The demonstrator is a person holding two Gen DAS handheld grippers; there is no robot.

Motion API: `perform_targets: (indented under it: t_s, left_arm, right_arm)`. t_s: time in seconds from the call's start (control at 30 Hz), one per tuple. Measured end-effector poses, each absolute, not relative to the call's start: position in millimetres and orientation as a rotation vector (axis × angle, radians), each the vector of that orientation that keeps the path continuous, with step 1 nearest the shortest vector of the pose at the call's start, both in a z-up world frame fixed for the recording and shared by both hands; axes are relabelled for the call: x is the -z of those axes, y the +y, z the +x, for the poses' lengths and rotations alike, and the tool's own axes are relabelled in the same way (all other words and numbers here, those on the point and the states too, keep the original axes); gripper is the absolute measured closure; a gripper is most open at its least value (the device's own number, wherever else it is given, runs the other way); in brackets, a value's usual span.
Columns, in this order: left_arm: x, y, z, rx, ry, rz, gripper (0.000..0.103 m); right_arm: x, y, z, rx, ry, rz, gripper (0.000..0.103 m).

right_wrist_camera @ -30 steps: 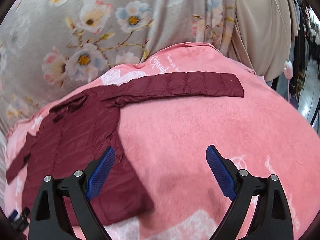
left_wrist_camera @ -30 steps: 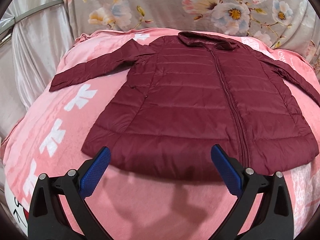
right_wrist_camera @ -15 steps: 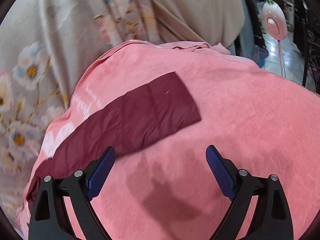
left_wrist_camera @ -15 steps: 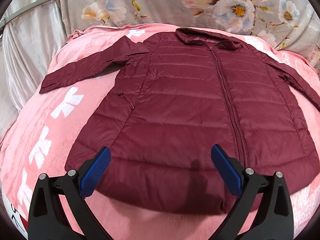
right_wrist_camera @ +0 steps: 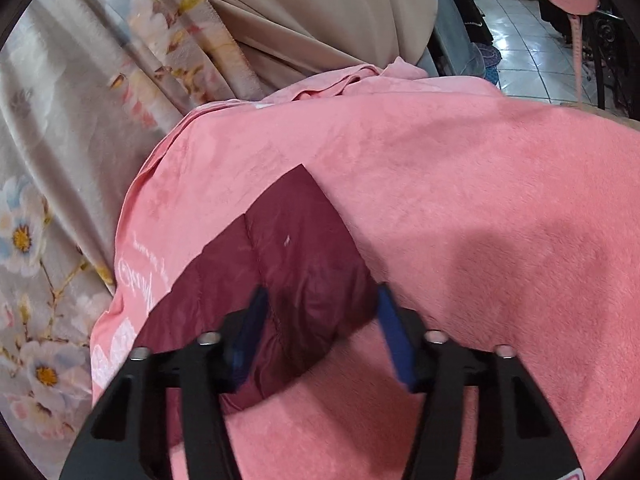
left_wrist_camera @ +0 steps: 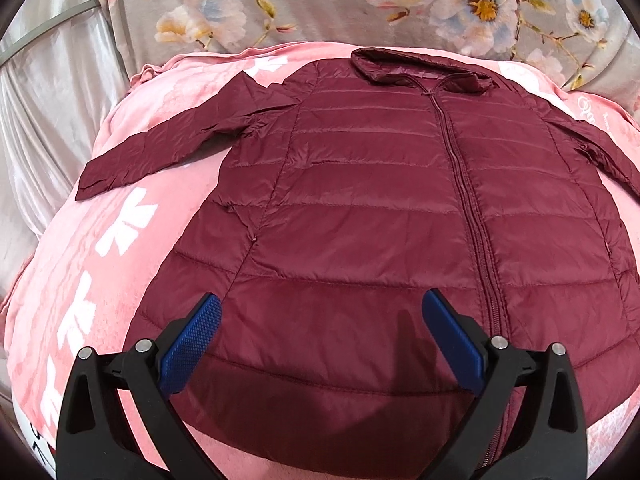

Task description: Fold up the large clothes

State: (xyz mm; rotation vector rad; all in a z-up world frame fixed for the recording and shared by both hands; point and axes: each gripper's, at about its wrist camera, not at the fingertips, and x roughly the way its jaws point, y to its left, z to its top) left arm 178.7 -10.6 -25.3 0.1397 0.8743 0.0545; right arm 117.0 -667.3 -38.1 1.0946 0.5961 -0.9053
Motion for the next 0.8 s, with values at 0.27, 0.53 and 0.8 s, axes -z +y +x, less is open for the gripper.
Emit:
perform_targets:
  t_s: [0.27,0.53,0.8]
  left_arm:
    - [21,0,186,-0.067,0.854,0.127,0.005]
    - [7,23,198,-0.07,0.836,0.032,0.005]
    - [-6,54,201,-0.099,0.798,-0.012,0.005]
  right_arm:
    - [-29,-638,177,0.77,0.517,0.883,0.092]
    - [-139,-448,292,0.266,0.473,0.472,0.092]
    - [-114,-247,355,-0.162,0.618,0.317,0.092]
